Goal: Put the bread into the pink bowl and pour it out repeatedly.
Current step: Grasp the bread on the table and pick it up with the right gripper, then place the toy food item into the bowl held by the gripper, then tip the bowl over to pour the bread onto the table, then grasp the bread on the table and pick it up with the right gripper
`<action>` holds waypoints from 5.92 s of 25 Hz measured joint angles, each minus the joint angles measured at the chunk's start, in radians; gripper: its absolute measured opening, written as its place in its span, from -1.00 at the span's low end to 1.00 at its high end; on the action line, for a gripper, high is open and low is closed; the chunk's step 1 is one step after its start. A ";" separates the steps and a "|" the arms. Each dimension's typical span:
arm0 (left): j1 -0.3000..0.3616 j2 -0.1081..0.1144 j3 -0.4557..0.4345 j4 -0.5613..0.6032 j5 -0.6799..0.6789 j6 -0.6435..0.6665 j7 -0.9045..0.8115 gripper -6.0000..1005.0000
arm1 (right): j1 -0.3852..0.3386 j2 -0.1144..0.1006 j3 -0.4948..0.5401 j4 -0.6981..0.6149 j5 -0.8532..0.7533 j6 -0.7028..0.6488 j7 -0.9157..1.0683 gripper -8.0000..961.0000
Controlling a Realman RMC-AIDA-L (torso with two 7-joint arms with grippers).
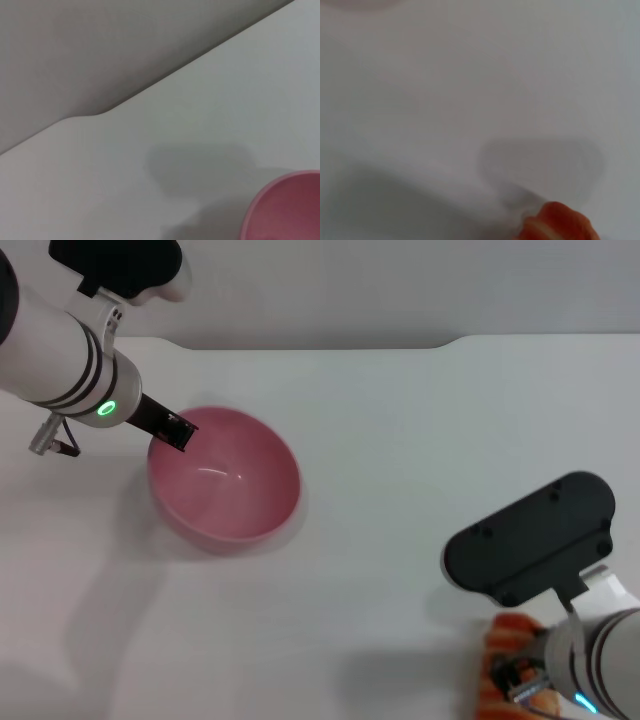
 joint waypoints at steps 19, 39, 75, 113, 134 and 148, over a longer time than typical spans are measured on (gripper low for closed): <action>-0.003 -0.006 0.085 -0.011 -0.142 0.077 0.000 -0.90 | 0.101 -0.001 0.079 -0.171 -0.364 -0.243 -0.015 -0.25; -0.007 -0.004 0.106 0.039 -0.223 0.125 -0.004 -0.90 | 0.097 0.006 0.059 0.055 -0.269 -0.637 0.018 -0.49; 0.007 0.001 0.096 -0.024 -0.209 0.175 0.014 -0.90 | -0.039 0.001 0.203 0.015 -0.616 -0.926 0.265 0.41; -0.043 -0.010 0.238 0.130 0.184 0.017 -0.035 -0.90 | -0.297 0.012 0.608 0.523 0.195 -2.024 -0.565 0.40; -0.054 -0.018 0.742 0.241 0.718 -0.111 -0.196 -0.90 | -0.310 0.009 0.590 0.545 0.180 -2.032 -0.560 0.39; -0.059 -0.010 0.459 0.303 0.505 -0.119 -0.315 -0.90 | -0.293 0.001 0.517 0.319 0.178 -1.577 -0.469 0.39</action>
